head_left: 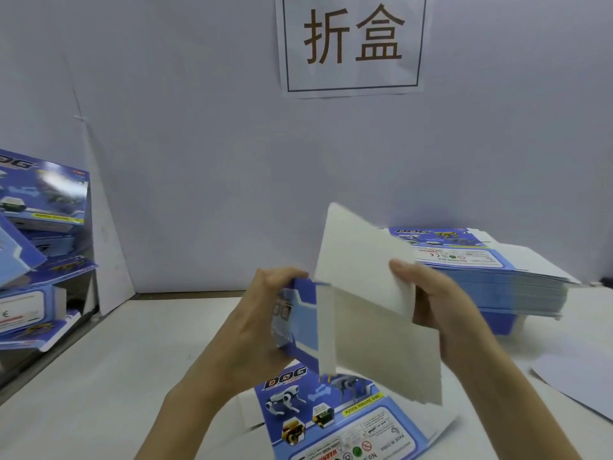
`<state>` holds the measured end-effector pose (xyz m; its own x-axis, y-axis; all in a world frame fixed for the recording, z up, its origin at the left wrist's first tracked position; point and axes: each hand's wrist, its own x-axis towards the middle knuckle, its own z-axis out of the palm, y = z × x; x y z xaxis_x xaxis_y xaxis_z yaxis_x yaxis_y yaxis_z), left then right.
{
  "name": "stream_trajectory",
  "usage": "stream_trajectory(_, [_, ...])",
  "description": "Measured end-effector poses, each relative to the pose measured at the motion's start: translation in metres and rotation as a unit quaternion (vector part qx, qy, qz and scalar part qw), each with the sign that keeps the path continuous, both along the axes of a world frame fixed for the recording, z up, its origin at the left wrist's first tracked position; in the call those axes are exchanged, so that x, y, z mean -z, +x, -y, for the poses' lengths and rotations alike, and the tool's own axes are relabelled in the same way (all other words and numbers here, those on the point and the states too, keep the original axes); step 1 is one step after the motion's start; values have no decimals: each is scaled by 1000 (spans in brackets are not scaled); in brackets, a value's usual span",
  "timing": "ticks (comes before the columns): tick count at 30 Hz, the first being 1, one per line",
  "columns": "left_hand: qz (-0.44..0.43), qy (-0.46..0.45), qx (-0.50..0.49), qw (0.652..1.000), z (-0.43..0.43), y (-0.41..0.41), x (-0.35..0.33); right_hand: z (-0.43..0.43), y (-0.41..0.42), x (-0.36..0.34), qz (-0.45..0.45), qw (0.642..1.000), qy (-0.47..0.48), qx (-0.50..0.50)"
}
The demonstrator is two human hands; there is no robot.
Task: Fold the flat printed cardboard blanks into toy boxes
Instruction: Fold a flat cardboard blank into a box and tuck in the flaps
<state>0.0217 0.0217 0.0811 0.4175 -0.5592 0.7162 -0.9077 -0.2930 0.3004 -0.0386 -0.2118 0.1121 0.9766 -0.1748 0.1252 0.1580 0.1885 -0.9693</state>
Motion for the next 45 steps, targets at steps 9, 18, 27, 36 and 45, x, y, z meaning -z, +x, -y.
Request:
stream_trajectory(9, [93, 52, -29, 994, 11, -5, 5, 9, -1, -6, -153, 987, 36, -33])
stream_trajectory(18, [-79, -81, 13, 993, 9, -11, 4, 22, -14, -13, 80, 978, -187, 43])
stream_trajectory(27, [-48, -79, -24, 995, 11, -17, -5, 18, -8, -1, 213, 835, -474, 178])
stream_trajectory(36, [-5, -61, 13, 998, 9, -10, 1, 12, -9, -8, 51, 997, -3, -52])
stream_trajectory(45, [-87, -91, 4, 992, 2, -4, -3, 2, -4, -5, -19, 918, -382, 104])
